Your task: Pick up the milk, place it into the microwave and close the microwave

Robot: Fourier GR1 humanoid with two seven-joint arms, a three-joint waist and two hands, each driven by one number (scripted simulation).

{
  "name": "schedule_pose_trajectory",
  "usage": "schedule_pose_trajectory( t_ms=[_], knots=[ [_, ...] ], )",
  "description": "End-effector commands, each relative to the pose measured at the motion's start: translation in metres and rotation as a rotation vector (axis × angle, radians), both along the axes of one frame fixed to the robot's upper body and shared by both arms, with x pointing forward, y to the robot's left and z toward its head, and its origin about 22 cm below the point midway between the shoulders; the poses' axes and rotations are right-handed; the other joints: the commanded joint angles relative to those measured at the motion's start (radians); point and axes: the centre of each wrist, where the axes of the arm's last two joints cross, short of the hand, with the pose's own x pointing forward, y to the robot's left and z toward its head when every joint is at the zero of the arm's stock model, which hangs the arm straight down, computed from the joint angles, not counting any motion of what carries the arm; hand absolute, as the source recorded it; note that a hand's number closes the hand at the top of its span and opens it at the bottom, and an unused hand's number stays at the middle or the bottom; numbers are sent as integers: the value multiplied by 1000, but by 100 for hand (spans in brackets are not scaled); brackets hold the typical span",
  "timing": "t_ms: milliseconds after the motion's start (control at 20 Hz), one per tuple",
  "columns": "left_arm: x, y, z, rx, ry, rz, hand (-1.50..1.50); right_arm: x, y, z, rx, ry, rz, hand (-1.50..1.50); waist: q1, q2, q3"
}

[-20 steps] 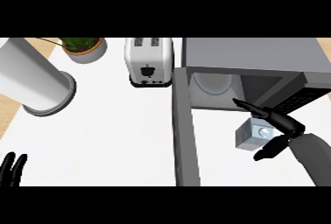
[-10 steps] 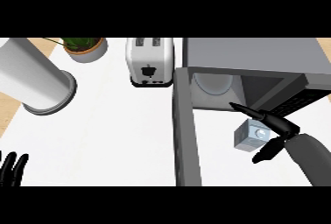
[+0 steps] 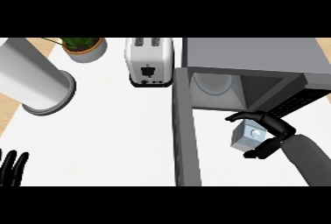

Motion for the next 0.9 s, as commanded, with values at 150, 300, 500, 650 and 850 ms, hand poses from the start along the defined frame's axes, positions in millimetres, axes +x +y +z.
schedule_pose_trajectory(
  t_ms=[150, 300, 500, 650, 850],
  knots=[
    [2, 4, -7, -13, 1, 14, -150, -24, 9, -31, 327, 211, 131, 150, -8, 14, 21],
    [3, 2, -7, -12, -4, 21, -150, -16, 21, -28, 371, 226, 133, 150, -2, 15, 22],
    [-4, 11, -3, 17, -3, 34, -150, -30, 27, -44, 476, 168, -99, 150, -30, 5, 20],
    [-8, 11, -7, 0, 28, 64, -150, -41, 5, -50, 558, 16, -552, 150, -68, 1, 21],
    [-18, 17, -7, 6, 30, 49, -150, -30, 28, -48, 681, 23, -686, 150, -46, -7, 17]
  ],
)
